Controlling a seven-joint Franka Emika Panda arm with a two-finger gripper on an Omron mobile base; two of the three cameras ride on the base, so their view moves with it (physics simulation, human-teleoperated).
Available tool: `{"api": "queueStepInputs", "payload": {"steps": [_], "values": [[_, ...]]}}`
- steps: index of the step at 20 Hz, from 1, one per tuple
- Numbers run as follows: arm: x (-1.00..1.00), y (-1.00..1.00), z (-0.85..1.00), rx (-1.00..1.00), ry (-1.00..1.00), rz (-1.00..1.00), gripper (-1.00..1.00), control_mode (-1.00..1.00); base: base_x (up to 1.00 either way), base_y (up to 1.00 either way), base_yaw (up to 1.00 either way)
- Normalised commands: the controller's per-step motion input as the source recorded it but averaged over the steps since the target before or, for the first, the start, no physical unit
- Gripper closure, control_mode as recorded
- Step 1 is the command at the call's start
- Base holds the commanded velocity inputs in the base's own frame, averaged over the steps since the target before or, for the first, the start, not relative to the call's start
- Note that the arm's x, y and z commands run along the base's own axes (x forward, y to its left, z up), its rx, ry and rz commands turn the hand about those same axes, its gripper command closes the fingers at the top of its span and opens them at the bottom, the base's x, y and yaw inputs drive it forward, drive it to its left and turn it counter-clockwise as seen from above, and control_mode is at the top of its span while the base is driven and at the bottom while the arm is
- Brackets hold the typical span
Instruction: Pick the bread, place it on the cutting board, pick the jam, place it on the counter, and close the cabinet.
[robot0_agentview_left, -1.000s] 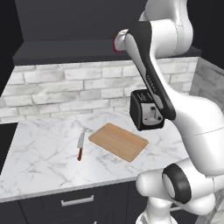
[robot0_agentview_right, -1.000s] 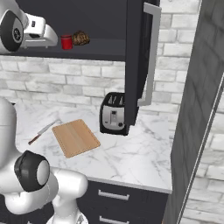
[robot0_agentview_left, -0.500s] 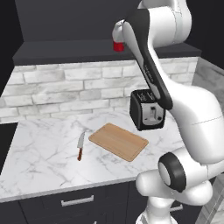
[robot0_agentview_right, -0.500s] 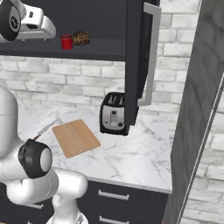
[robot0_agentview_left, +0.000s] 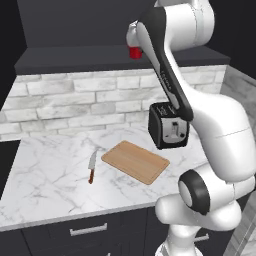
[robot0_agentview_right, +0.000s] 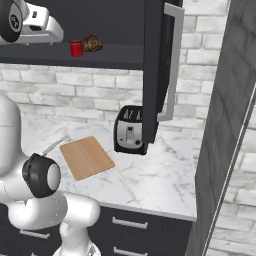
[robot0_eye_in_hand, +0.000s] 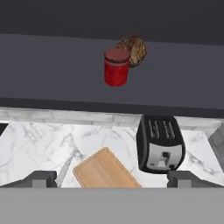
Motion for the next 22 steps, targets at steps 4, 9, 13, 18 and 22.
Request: {"api": "queueStepInputs", "payload": {"steps": [4, 9, 13, 18, 22], "values": [[0.24, 0.15, -0.06, 0.0, -0.03, -0.04, -1.0, -1.0, 0.0, 0.0, 0.0], [0.36, 0.09, -0.04, 0.0, -0.06, -0.03, -1.0, -1.0, 0.0, 0.0, 0.0], [0.39, 0.01, -0.04, 0.0, -0.06, -0.03, -1.0, -1.0, 0.0, 0.0, 0.0], [0.42, 0.0, 0.0, 0.0, -0.01, -0.04, -1.0, -1.0, 0.0, 0.0, 0.0], [0.38, 0.0, 0.0, 0.01, 0.0, -0.02, -1.0, -1.0, 0.0, 0.0, 0.0]]}}
